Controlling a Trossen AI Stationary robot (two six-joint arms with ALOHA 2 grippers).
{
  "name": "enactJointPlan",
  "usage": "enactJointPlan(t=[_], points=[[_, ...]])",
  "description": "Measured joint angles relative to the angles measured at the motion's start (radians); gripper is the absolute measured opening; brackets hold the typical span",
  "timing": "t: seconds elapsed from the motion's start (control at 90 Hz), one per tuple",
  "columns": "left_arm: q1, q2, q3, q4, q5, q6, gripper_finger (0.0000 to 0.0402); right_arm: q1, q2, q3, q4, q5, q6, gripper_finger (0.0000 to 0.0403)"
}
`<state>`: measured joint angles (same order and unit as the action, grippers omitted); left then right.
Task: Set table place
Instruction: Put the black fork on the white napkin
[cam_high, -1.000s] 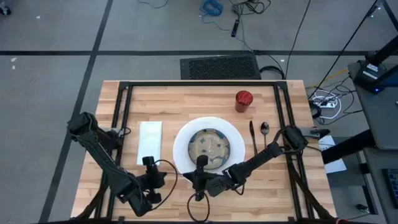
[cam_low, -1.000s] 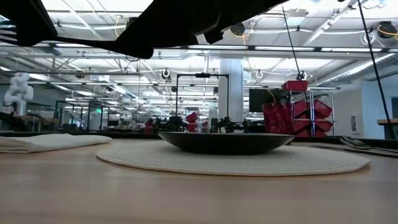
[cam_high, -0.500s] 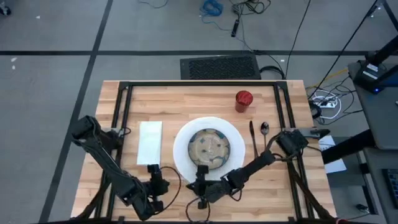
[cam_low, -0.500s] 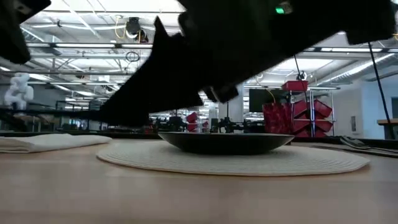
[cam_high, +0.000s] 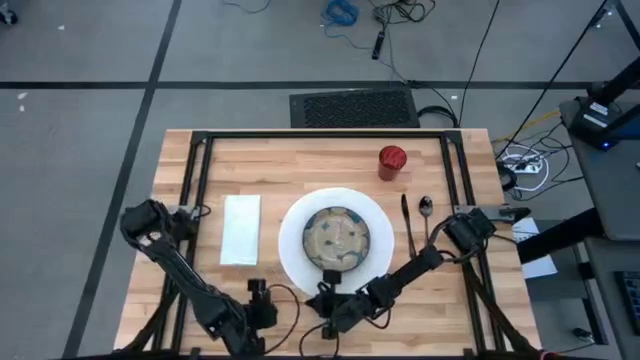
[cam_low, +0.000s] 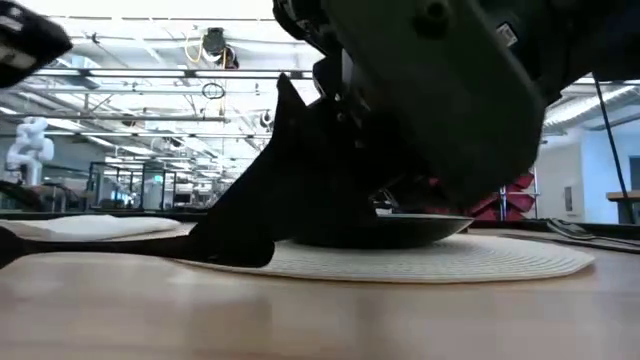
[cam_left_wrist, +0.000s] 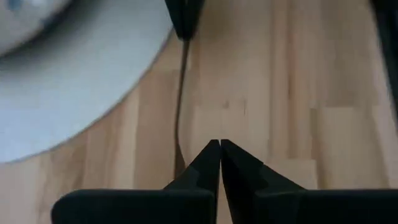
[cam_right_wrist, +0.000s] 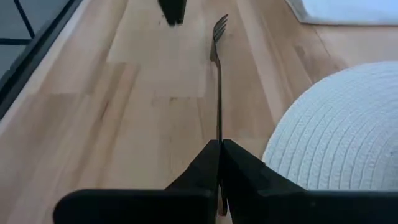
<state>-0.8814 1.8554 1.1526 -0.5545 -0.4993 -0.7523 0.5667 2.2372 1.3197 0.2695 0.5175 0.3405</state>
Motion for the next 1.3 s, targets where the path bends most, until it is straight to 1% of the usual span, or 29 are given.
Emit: enactJointPlan(t=[0.156,0.222,0.311,0.444,0.522,0.6,0.656,0.7,0.822,0.944,1.033,1.122,1.233,1.3], points=[[0.001,0.001,0.007,-0.007,-0.003,0.001,0.0001,0.0,0.0,0.001,-0.034,0.001,0.026,0.0],[0.007,-0.005,0.012,-0.013,-0.002,0.006,0.0007,0.001,0.0,0.001,-0.044,0.001,0.037,0.0],[0.02,-0.011,0.013,-0.032,-0.002,0.006,0.0033,0.001,0.0,0.001,-0.045,0.002,0.038,0.0],[0.05,-0.011,0.013,-0.042,-0.001,0.002,0.0093,0.001,0.0,0.001,-0.046,0.003,0.039,0.0],[0.071,-0.011,0.013,-0.043,0.053,0.013,0.0119,0.001,0.0,0.001,-0.047,0.003,0.041,0.0],[0.085,-0.011,0.013,-0.051,0.086,0.026,0.0133,0.001,0.0,0.001,-0.047,0.003,0.041,0.0],[0.09,-0.011,0.013,-0.058,0.095,0.028,0.0135,0.001,0.0,0.001,-0.047,0.003,0.041,0.0],[0.095,-0.011,0.008,-0.056,0.123,0.029,0.0136,0.001,0.0,0.001,-0.048,0.003,0.041,0.0],[0.108,-0.011,-0.02,-0.06,0.172,0.025,0.0137,0.004,0.0,0.001,-0.049,0.003,0.04,0.0],[0.109,-0.011,-0.045,-0.052,0.171,0.026,0.0135,0.004,0.0,0.001,-0.049,0.003,0.04,0.0],[0.109,-0.011,-0.061,-0.051,0.171,0.026,0.0124,0.004,0.0,0.001,-0.049,0.003,0.037,0.0],[0.109,-0.013,-0.075,-0.041,0.169,0.025,0.0094,0.005,0.0,0.001,-0.05,0.002,0.037,0.0],[0.108,-0.014,-0.084,-0.04,0.157,0.033,0.0028,0.005,0.0,0.001,-0.052,-0.005,0.037,0.0],[0.106,-0.015,-0.088,-0.042,0.139,0.041,0.0012,0.002,0.0,0.001,-0.054,-0.008,0.037,0.0001]])
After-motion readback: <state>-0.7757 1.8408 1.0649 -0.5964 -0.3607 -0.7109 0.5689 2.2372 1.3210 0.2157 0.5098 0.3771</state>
